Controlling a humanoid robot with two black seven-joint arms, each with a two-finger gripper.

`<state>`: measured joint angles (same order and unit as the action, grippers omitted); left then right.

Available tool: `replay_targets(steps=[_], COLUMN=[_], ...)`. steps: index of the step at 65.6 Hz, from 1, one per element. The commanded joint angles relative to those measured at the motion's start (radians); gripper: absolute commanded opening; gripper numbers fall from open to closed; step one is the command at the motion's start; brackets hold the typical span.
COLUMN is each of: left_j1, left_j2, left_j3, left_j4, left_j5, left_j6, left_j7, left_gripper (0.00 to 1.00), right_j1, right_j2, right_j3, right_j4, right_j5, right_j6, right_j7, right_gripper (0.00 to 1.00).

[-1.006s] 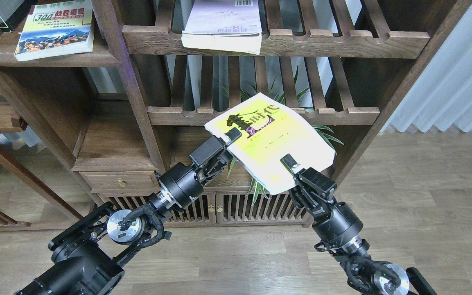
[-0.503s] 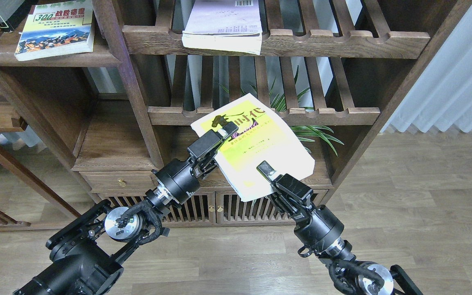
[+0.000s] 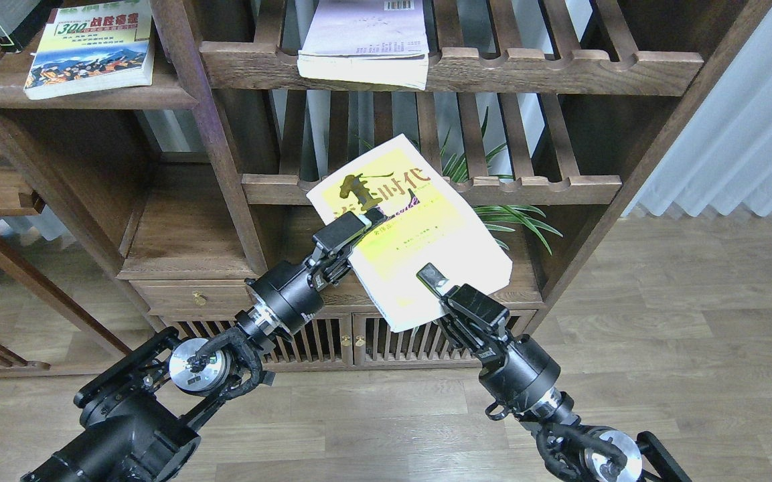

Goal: Organize books on shelf
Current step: 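Pass the yellow-green book toward the left gripper and grasp it, then release the right gripper and carry the book up with the left gripper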

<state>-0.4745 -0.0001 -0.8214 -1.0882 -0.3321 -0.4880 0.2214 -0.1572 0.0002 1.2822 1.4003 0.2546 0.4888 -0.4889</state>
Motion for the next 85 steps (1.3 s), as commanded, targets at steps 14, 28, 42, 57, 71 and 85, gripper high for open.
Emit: replay_targets(steps=[14,28,42,57,71,85], left_j1=[0.005,0.010,0.076,0.163,0.217,0.278], left_j2=[0.000,0.000,0.159,0.325,0.433,0.529], left_j3=[-0.010,0.001,0.001,-0.035,-0.159,-0.331], left_j4=[-0.019,-0.078,-0.219,-0.302,-0.387,-0.410], left_j5=[0.013,0.022,0.074,0.071,0.067,0.062], left_j6=[-0.001,-0.001,-0.001,-0.001,-0.001,-0.001], left_j7=[0.142,0.263,0.267,0.262,0.260,0.257], left_gripper=[0.03,0.04,0.05,0.06,0.06,0.07], right_j1=[0.019,0.033,0.047,0.073,0.102,0.119], right_j2=[0.000,0.000,0.000,0.000,0.000,0.000], right_j3=[0.014,0.013,0.003,-0.003,-0.004,-0.004], right_j4=[-0.207,-0.314,-0.350,-0.369,-0.412,-0.429], right_j5=[-0.017,-0.018,-0.018,-0.020,-0.020,-0.020], right_j6=[0.000,0.000,0.000,0.000,0.000,0.000], right_j7=[0.000,0.000,0.000,0.000,0.000,0.000], right_gripper=[0.86,0.92,0.93,0.93,0.93,0.93])
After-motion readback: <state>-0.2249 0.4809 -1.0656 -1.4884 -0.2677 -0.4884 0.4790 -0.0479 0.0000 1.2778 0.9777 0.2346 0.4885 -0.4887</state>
